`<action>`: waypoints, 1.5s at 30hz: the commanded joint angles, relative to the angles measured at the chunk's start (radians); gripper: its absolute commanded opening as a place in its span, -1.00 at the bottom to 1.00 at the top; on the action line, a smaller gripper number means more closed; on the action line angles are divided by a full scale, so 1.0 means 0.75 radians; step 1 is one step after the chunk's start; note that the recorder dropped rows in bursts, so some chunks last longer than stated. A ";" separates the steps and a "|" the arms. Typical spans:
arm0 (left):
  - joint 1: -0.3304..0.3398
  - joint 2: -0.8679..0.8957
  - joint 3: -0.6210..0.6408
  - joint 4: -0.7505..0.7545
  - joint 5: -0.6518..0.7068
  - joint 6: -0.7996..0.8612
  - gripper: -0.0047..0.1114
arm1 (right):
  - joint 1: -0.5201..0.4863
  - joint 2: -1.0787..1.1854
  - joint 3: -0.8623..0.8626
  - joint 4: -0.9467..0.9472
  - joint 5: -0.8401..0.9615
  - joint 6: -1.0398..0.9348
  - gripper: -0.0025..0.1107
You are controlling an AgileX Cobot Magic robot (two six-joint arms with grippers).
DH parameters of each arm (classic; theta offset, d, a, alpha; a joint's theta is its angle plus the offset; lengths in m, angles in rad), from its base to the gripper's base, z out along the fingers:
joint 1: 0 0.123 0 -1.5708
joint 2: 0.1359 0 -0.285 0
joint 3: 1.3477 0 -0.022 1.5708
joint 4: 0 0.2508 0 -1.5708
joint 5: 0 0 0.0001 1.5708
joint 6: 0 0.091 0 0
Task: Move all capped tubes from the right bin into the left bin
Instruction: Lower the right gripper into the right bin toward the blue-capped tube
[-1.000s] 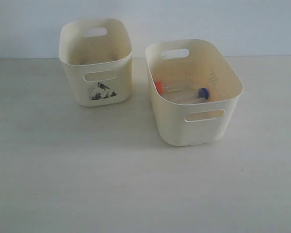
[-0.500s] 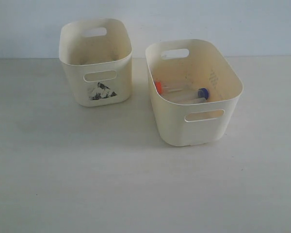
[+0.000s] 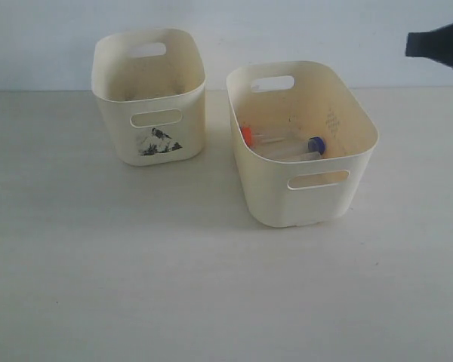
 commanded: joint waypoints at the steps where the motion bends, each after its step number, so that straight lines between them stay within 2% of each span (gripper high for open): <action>1: -0.002 0.001 -0.005 -0.005 -0.012 -0.018 -0.84 | 0.089 0.136 -0.238 -0.001 0.292 -0.282 -0.96; 5: -0.002 0.001 -0.005 -0.005 -0.012 -0.018 -0.84 | 0.224 0.295 -0.494 -0.003 0.504 -0.843 -0.96; 8: -0.002 0.001 -0.005 -0.005 -0.012 -0.018 -0.84 | 0.313 0.414 -0.647 -0.003 0.568 -1.235 -0.96; 11: -0.002 0.001 -0.005 -0.005 -0.012 -0.018 -0.84 | 0.373 0.510 -0.733 -0.010 0.577 -1.556 -0.96; 15: -0.002 0.001 -0.005 -0.005 -0.012 -0.018 -0.84 | 0.395 0.625 -0.806 -0.069 0.633 -1.806 -0.96; 24: -0.002 0.001 -0.005 -0.005 -0.012 -0.018 -0.84 | 0.368 0.858 -0.990 -0.260 0.950 -1.797 -0.96; 30: -0.002 0.001 -0.005 -0.005 -0.012 -0.018 -0.84 | 0.368 0.973 -1.054 -0.260 0.901 -1.767 -0.96; 33: -0.002 0.001 -0.005 -0.005 -0.012 -0.018 -0.84 | 0.368 1.022 -1.054 -0.254 0.839 -1.621 -0.96; 36: -0.002 0.001 -0.005 -0.005 -0.012 -0.018 -0.84 | 0.368 1.040 -1.052 -0.254 0.816 -1.614 -0.96; 39: -0.002 0.001 -0.005 -0.005 -0.012 -0.018 -0.84 | 0.368 1.063 -1.052 -0.254 0.788 -1.592 -0.69; 42: -0.002 0.001 -0.005 -0.005 -0.012 -0.018 -0.84 | 0.368 1.097 -1.052 -0.254 0.749 -1.586 -0.25; 45: -0.002 0.001 -0.005 -0.005 -0.012 -0.018 -0.84 | 0.368 1.129 -1.052 -0.254 0.734 -1.573 -0.19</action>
